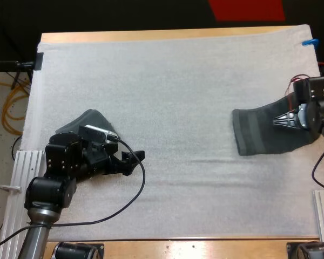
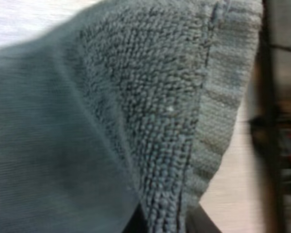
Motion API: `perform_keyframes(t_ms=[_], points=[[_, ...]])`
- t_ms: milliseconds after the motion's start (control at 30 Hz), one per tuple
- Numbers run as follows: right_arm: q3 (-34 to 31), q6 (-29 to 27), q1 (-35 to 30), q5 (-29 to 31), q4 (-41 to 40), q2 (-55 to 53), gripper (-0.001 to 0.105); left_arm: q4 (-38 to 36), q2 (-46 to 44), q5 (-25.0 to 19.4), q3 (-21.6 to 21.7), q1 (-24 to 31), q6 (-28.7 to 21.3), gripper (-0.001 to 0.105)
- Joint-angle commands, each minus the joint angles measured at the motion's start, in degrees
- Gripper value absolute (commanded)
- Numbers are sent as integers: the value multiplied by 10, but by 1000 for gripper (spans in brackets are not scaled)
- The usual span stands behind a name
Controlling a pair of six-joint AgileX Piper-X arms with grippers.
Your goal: Pick towel from pile fold and stack
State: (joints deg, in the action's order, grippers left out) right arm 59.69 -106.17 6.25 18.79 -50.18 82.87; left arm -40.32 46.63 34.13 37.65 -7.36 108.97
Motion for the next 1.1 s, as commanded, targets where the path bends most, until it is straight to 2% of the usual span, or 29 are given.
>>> perform_keyframes(t_ms=[0,100,367,433,467,533,567,600,700,733,800,933,1067], points=[[2,23,10,-49,-5,2,1,-5,-4,0,2,-2,-4,86],[2,74,35,-115,3,13,1,-5,-4,0,2,-2,-4,86],[2,127,86,-123,26,82,1,-5,-4,8,2,-2,-4,86],[2,142,87,-130,31,94,5,-5,-4,8,2,-2,-4,86],[2,148,87,-139,34,97,9,-5,-4,8,2,-2,-4,86],[2,159,86,-181,45,100,24,-5,-4,8,2,-2,-4,86],[2,164,86,-204,52,100,35,-5,-4,8,2,-2,-4,86],[2,168,86,-235,63,100,51,-5,-4,8,2,-2,-4,86],[6,172,86,-311,75,99,82,-2,-4,18,2,-2,-2,86],[10,168,86,-325,75,97,87,0,-4,22,2,-2,1,86],[16,150,86,-345,75,87,89,15,-4,28,2,-2,17,86],[18,120,86,-343,75,32,88,70,7,29,2,-20,64,86],[18,117,86,-340,75,-53,88,151,47,23,2,-70,129,86]])
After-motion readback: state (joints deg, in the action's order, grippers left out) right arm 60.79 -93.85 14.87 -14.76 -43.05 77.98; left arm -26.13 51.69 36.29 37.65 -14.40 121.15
